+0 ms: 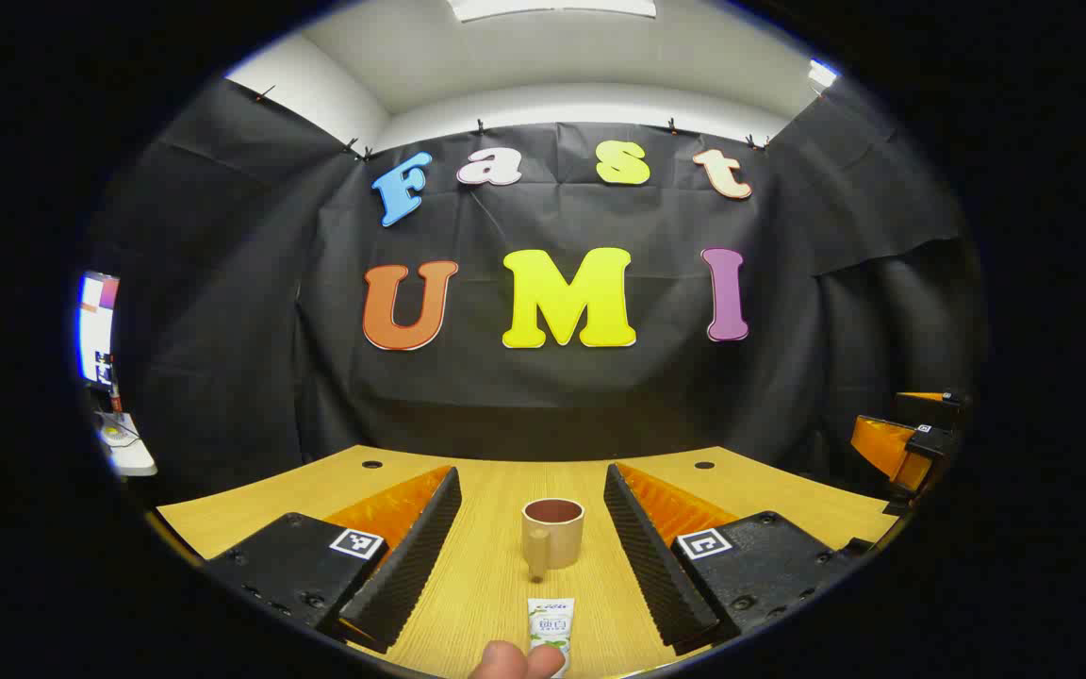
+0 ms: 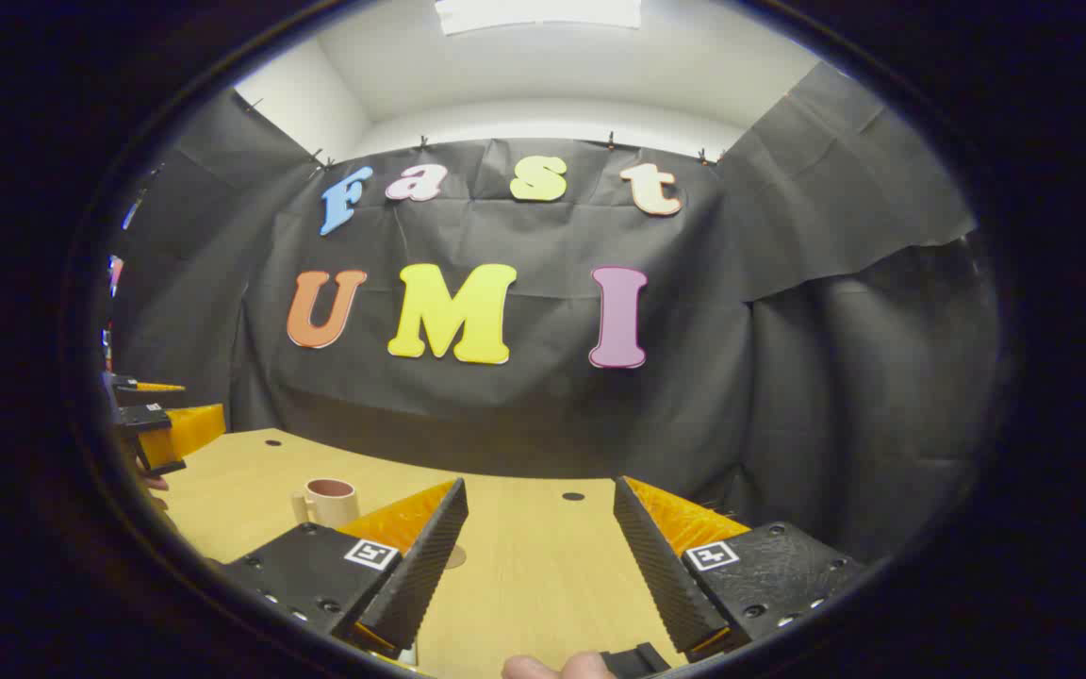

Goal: Put the toothbrush and toothpaste on the desktop into the cup, then pick up the cup and place it on the coaster on the desktop.

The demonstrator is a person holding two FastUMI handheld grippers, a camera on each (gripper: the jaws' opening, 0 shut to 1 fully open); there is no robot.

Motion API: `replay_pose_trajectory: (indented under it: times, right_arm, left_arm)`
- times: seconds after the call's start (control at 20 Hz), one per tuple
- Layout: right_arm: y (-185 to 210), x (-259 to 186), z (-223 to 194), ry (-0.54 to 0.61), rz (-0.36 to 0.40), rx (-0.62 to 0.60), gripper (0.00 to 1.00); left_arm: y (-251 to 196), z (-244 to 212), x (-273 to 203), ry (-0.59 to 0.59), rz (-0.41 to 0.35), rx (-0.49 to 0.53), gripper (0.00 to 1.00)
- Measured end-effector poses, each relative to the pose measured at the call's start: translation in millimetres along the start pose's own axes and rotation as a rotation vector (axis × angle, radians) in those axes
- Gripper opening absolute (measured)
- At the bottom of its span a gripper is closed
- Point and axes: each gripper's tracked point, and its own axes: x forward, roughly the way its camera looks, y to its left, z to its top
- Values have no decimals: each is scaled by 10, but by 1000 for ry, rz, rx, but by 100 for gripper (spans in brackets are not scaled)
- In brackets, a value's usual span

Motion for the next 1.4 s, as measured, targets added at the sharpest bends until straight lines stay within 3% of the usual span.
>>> replay_pose_trajectory:
  times: [0.45,0.85,1.4]
  right_arm:
    - [-47,30,-118,50,9,79,95]
    - [-30,-3,-101,39,23,75,96]
    - [45,-6,-311,89,47,107,96]
  left_arm:
    - [-98,-59,8,18,-16,8,96]
    - [-103,-151,16,61,-15,3,97]
    - [-99,-526,-25,208,-36,8,97]
